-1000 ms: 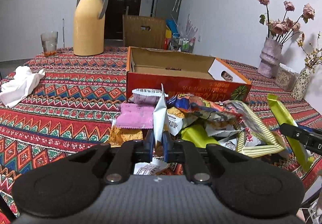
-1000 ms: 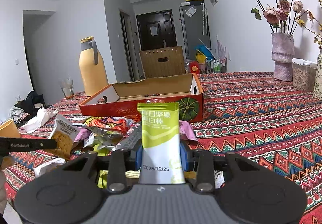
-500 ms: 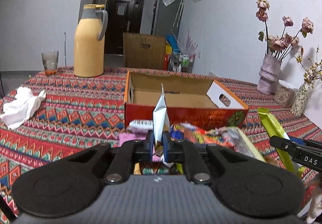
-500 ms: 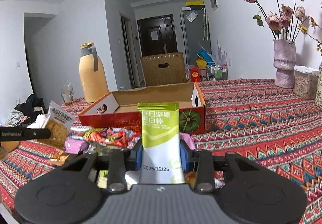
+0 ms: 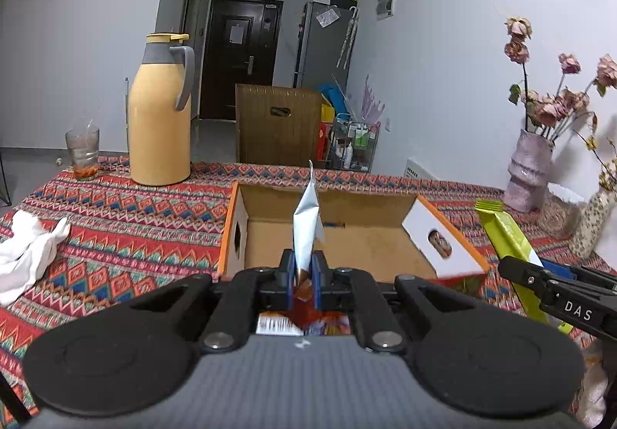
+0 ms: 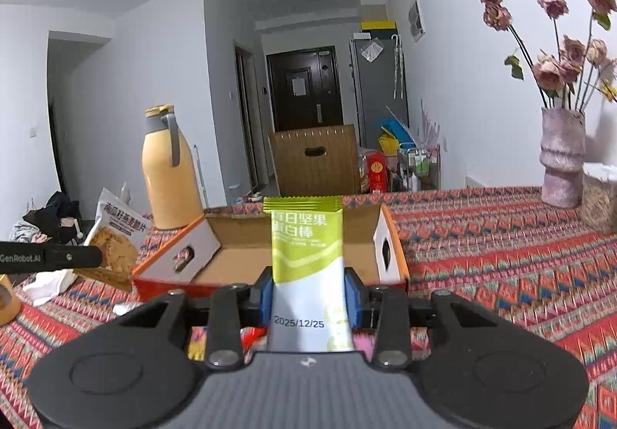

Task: Organize snacks
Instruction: 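Carry both packets over the orange box with both grippers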

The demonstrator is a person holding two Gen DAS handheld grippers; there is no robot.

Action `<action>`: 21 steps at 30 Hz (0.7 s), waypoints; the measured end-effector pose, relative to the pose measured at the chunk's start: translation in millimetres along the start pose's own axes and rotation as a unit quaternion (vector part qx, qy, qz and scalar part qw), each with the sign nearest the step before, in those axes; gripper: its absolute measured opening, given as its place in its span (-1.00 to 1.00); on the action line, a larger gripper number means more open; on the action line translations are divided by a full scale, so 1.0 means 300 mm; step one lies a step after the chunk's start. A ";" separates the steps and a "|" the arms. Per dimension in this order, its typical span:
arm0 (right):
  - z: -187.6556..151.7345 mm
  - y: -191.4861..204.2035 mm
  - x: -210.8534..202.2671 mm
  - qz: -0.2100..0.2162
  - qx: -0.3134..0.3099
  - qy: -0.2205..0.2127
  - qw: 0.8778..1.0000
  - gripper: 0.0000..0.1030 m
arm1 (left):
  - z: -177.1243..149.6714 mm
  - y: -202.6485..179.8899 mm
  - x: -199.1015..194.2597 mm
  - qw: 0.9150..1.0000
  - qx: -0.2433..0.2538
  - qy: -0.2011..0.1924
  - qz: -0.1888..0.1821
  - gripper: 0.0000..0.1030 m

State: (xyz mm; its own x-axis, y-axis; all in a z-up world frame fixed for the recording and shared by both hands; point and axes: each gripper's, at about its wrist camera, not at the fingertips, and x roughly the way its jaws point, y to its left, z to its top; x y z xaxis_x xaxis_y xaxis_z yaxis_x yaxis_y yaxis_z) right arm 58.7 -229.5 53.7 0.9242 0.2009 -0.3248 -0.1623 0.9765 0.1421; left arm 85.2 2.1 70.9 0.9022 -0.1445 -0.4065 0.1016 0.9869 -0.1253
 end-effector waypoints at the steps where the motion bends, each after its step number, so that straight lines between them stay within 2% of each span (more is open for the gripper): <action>1: 0.019 -0.003 0.022 0.001 0.001 -0.001 1.000 -0.32 | 0.015 -0.005 0.018 1.000 -0.001 -0.001 -0.001 -0.81; 12: 0.175 -0.024 0.293 -0.008 0.018 0.005 1.000 -0.31 | 0.150 -0.032 0.242 0.999 -0.018 -0.004 0.031 -0.81; 21: 0.139 -0.021 0.460 -0.026 0.018 0.038 0.999 -0.31 | 0.123 0.005 0.400 0.998 -0.036 0.021 0.054 -0.81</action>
State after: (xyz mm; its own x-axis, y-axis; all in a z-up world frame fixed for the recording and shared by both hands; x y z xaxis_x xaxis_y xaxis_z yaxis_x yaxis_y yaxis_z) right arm 201.7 -211.3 46.9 0.9020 0.1572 -0.4021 -0.1015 0.9824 0.1565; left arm 209.1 -11.0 55.3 0.8874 -0.0421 -0.4591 -0.0273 0.9893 -0.1435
